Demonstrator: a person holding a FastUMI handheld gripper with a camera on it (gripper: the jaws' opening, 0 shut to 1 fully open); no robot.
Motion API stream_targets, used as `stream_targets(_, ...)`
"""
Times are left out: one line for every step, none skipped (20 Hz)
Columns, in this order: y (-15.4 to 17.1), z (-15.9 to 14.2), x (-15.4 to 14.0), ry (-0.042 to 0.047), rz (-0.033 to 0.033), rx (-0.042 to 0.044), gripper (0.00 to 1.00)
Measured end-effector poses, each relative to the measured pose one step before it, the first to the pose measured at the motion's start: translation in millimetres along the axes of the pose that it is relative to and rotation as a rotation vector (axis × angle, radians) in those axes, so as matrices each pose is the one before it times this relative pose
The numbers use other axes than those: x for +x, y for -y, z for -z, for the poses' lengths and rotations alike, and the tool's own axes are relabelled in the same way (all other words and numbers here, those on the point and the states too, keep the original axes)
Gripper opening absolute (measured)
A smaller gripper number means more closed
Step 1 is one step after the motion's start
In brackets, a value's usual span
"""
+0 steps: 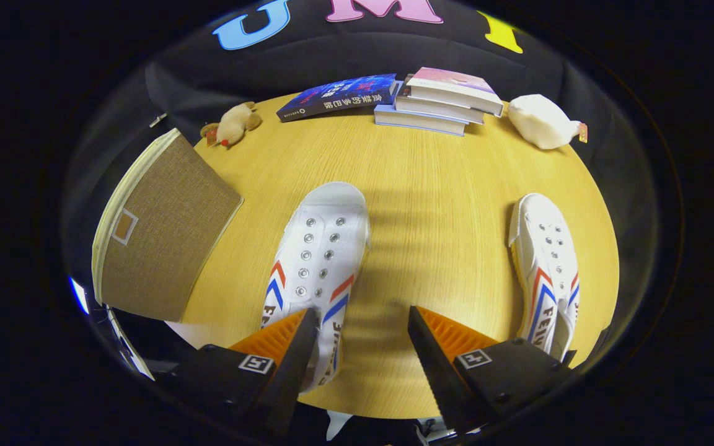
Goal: Open the storage box then place both shoes into the box .Put the left shoe in first, then the right shoe, with the right side of both shoes facing outward in a uniform manner.
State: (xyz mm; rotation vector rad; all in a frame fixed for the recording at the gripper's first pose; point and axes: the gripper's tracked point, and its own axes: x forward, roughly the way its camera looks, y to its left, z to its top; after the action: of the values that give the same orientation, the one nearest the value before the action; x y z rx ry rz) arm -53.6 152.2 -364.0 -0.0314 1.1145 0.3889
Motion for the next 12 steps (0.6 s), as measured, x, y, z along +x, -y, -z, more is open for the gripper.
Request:
stream_targets(-3.71,1.62,5.13,-0.01528,0.00068,0.01650,0.77)
stream_targets(-3.61,-0.03,5.66,-0.00674,-0.00263,0.01188,0.73)
stream_targets(-5.74,-0.23,-0.14,-0.00744,-0.01613,0.02598,0.64)
stream_targets(-2.94,-0.23,-0.72,-0.00130,-0.00076,0.01704,0.55)
stream_targets(-2.17,0.88,0.24,-0.00147,-0.01099,0.00445,0.47)
stream_targets(-2.61,1.13,-0.51,0.00759,-0.01000,0.01459,0.42)
stream_targets(0.01,-0.68,-2.91,0.00727,0.00252,0.01760,0.25)
stream_targets(1.10,-0.51,3.19,0.00057,0.00506,0.02110,0.24)
stream_targets(1.12,0.24,-0.68,0.00260,0.00309,0.03645,0.17)
stream_targets(0.07,-3.94,0.74,0.00286,0.00181,0.02614,0.14)
stream_targets(-0.37,3.29,-1.14,-0.00638,0.00034,0.02034,0.08)
stream_targets(1.33,-1.17,-1.96,0.00532,0.00500,0.02260,0.08)
